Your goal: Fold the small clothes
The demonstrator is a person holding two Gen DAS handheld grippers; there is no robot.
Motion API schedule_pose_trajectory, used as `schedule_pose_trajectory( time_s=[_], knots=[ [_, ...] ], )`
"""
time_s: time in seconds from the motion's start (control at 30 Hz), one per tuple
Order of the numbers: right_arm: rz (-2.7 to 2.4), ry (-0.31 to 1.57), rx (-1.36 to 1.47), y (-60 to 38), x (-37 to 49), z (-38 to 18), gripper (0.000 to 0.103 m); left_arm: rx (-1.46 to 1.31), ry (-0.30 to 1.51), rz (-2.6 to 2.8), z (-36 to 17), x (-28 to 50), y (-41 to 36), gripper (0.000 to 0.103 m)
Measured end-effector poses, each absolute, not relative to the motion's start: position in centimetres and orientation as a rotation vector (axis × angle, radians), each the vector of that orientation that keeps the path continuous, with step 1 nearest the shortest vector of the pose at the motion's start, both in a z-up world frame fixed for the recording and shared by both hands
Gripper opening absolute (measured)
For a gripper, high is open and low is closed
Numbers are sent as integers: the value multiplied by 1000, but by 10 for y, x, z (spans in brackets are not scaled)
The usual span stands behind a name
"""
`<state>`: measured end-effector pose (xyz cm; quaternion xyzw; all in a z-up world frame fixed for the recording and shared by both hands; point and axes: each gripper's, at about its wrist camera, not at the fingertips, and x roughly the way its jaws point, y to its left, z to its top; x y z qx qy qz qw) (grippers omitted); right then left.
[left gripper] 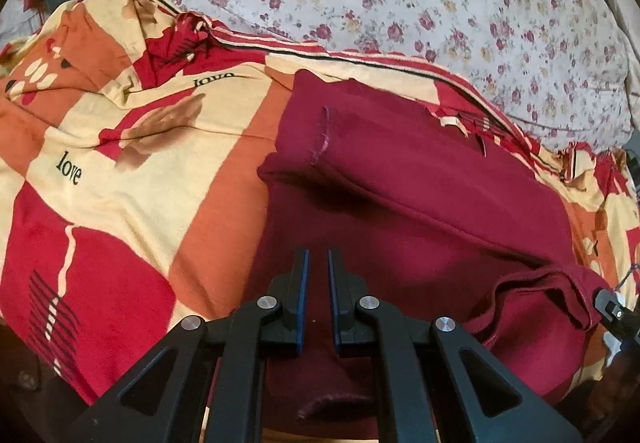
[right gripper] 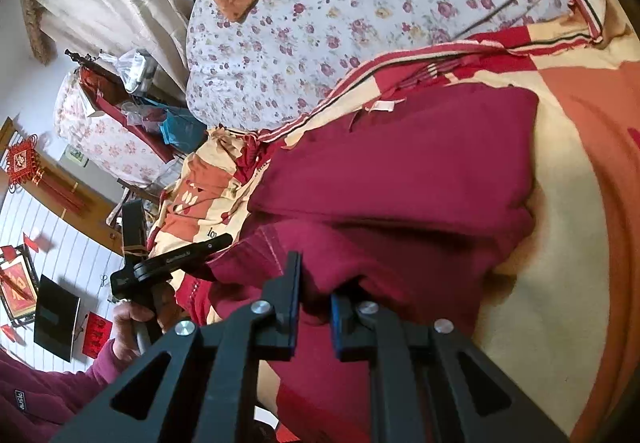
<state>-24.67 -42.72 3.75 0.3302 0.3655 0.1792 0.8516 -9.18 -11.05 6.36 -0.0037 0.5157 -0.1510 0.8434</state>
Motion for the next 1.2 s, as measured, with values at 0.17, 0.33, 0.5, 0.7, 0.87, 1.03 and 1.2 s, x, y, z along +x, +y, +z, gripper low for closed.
schedule_pose_trajectory(
  time_s=[0.17,0.33,0.5,0.7,0.87,1.03,1.2],
  knots=[
    [393,768,684,-425,-250,39,12,7,1099,-308,62,-93,-117,0],
    [396,769,681,-425,-252,40,12,21,1099,-311,62,-97,-122,0],
    [392,767,681,-426,-252,40,12,23,1101,-307,61,-100,-121,0],
    [388,765,681,-426,-253,41,12,17,1101,-293,60,-103,-117,0],
    [381,771,676,-427,-251,40,12,15,1104,-293,59,-105,-117,0],
    [378,775,675,-428,-251,39,12,0,1104,-283,59,-109,-112,0],
    [376,786,676,-429,-251,36,12,-23,1105,-272,60,-112,-108,0]
  ],
)
